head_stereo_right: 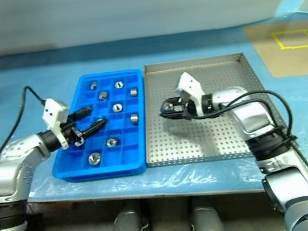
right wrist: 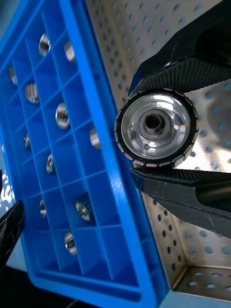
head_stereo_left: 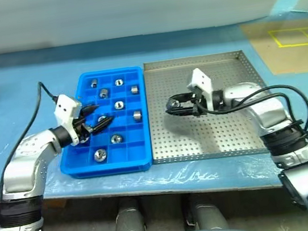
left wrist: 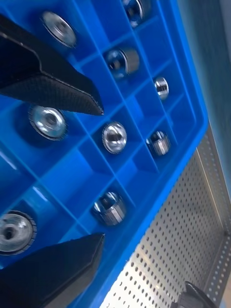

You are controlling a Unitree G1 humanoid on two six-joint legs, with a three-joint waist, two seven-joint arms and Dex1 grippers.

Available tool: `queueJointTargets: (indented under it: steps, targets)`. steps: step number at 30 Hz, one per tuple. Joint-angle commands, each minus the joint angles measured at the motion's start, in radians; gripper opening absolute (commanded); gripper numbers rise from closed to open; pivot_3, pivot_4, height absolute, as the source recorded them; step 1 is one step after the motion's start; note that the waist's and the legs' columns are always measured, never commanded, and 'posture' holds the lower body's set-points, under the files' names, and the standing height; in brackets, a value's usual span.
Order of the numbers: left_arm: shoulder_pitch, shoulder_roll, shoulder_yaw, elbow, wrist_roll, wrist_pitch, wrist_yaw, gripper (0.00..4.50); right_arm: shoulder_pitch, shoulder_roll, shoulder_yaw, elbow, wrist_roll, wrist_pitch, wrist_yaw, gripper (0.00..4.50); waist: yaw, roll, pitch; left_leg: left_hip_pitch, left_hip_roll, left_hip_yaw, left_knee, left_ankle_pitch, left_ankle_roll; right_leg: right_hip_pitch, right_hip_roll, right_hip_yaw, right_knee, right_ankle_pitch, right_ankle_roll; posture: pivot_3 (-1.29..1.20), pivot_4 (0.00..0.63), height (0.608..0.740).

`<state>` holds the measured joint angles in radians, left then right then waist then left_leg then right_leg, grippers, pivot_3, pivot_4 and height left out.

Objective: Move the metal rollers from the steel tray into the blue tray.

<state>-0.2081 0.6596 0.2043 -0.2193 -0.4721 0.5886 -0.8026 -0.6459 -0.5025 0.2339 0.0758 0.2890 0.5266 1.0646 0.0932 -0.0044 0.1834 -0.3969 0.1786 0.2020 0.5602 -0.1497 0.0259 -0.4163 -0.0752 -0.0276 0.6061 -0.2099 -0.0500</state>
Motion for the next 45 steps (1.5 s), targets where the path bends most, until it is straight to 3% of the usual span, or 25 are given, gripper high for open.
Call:
queueJointTargets:
  steps: [1, 9, 13, 25, 31, 38, 45]
  targets:
    - [0.116, 0.038, 0.061, -0.169, -0.059, 0.040, -0.009, 4.08, -0.052, 0.037, 0.029, 0.008, 0.009, -0.034, 0.051, 1.77, 0.008, 0.000, 0.000, -0.002, 0.000, 0.000, 0.000, 0.000, 0.000, -0.002, 0.000, 0.000, 0.000, 0.000, 0.000, 0.22, 0.150, 0.740]
    - [0.410, 0.079, 0.145, -0.437, -0.187, 0.131, -0.019, 4.08, -0.050, 0.061, 0.101, 0.008, 0.046, 0.032, 0.198, 1.77, 0.058, 0.000, 0.000, -0.005, 0.001, -0.001, 0.000, 0.001, -0.001, -0.005, 0.000, -0.001, 0.001, 0.000, 0.001, 0.33, 0.150, 0.740]
    - [0.461, 0.094, 0.146, -0.466, -0.201, 0.137, -0.012, 4.08, -0.078, 0.087, 0.108, 0.041, 0.040, 0.032, 0.215, 1.77, 0.070, 0.000, 0.000, -0.005, 0.002, -0.001, -0.001, 0.001, -0.001, -0.006, 0.001, -0.001, 0.002, -0.004, 0.007, 0.34, 0.150, 0.740]
    - [0.396, 0.067, 0.040, -0.440, -0.206, 0.130, 0.048, 4.08, -0.027, 0.139, 0.139, 0.035, 0.002, 0.082, 0.141, 1.77, 0.086, -0.001, 0.000, -0.002, 0.001, -0.001, -0.004, 0.002, -0.004, -0.006, 0.001, 0.001, 0.002, -0.004, 0.007, 0.31, 0.150, 0.740]
    - [0.352, 0.078, 0.010, -0.396, -0.196, 0.118, 0.031, 4.08, -0.015, 0.126, 0.129, 0.010, 0.026, 0.122, 0.139, 3.66, 0.084, -0.001, 0.000, -0.002, 0.000, -0.001, -0.005, 0.003, -0.005, -0.006, 0.001, 0.001, 0.002, -0.004, 0.008, 0.27, 0.150, 0.740]
    - [0.280, 0.077, -0.035, -0.339, -0.178, 0.098, 0.007, 4.08, -0.021, 0.108, 0.069, -0.006, 0.049, 0.127, 0.099, 3.66, 0.084, -0.001, 0.000, 0.002, 0.000, -0.001, -0.005, 0.003, -0.006, -0.003, 0.001, 0.002, 0.002, -0.004, 0.008, 0.21, 0.150, 0.740]
    - [0.048, 0.015, -0.103, -0.201, -0.184, 0.089, -0.009, 4.08, -0.025, 0.038, -0.108, -0.046, 0.116, 0.157, 0.038, 3.66, 0.076, -0.001, 0.000, 0.002, 0.000, -0.001, -0.005, 0.005, -0.008, -0.003, 0.001, 0.002, 0.004, -0.003, 0.006, 0.08, 0.150, 0.740]
